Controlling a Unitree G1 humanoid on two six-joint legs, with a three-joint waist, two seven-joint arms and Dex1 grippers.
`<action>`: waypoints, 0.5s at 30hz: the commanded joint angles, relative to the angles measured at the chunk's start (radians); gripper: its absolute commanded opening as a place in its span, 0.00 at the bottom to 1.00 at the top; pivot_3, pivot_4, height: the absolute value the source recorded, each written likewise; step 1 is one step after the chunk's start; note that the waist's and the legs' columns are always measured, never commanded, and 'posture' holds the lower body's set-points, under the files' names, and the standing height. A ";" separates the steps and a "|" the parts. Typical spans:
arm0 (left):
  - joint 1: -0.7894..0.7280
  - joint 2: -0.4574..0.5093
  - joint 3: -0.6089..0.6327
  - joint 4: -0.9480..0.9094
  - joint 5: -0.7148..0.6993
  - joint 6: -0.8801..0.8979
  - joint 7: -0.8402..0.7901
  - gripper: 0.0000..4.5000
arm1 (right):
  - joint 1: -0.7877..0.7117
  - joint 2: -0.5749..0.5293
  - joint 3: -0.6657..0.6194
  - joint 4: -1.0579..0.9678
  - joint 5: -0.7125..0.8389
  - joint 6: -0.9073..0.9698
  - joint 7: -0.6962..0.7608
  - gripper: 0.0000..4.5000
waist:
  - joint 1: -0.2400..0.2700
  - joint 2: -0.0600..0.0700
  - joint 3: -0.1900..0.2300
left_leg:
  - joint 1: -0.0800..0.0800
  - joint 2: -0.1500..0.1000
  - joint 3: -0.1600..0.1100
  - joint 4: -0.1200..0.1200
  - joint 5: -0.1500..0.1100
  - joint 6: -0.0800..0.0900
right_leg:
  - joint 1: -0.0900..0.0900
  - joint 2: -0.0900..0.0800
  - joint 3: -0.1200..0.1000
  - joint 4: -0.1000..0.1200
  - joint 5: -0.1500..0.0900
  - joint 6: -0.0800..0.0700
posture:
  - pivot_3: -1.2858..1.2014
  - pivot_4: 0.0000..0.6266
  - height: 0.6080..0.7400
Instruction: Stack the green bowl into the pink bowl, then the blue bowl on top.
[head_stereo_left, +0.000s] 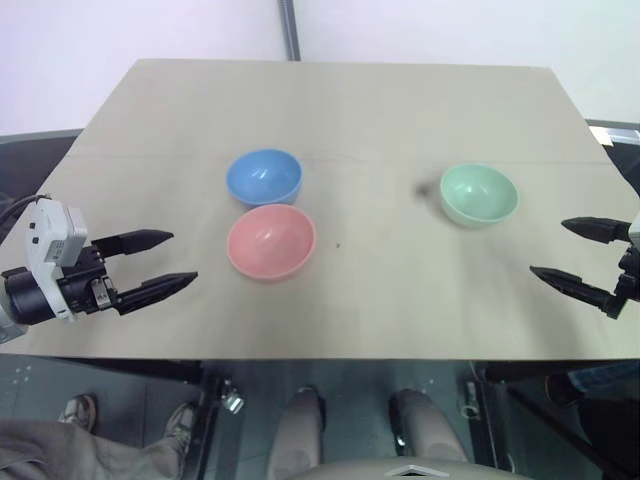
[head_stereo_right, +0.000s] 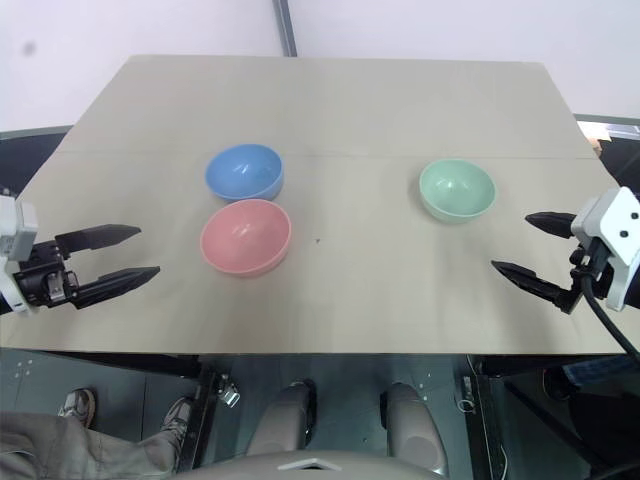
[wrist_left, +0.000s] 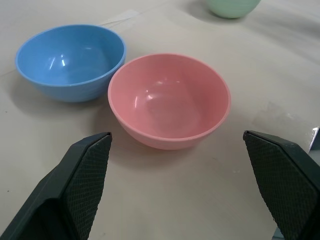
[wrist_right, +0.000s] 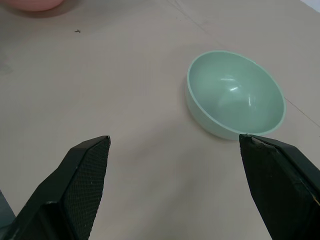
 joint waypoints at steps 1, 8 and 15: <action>-0.016 0.012 0.025 0.000 0.005 -0.023 -0.008 0.99 | -0.041 -0.022 -0.003 -0.008 0.013 -0.010 -0.016 1.00 | 0.000 0.000 0.000 | 0.000 0.000 0.000 0.000 0.000 0.000 | 0.000 0.000 0.000 0.000 0.000 0.000 | 0.52 0.24 1.00; -0.077 0.003 -0.051 -0.032 0.000 -0.011 0.012 0.99 | -0.114 -0.015 0.082 -0.003 0.010 -0.011 -0.052 1.00 | -0.001 0.000 0.000 | 0.001 0.000 0.000 0.001 0.000 0.000 | 0.000 0.000 0.000 0.001 0.000 0.000 | 0.52 0.24 1.00; -0.112 -0.003 -0.158 -0.137 0.138 -0.070 0.144 0.99 | -0.165 0.022 0.143 -0.038 0.108 -0.018 -0.028 1.00 | 0.000 0.000 0.000 | 0.000 0.000 0.000 0.001 0.000 0.000 | 0.000 0.000 0.000 0.001 0.004 0.001 | 0.52 0.24 1.00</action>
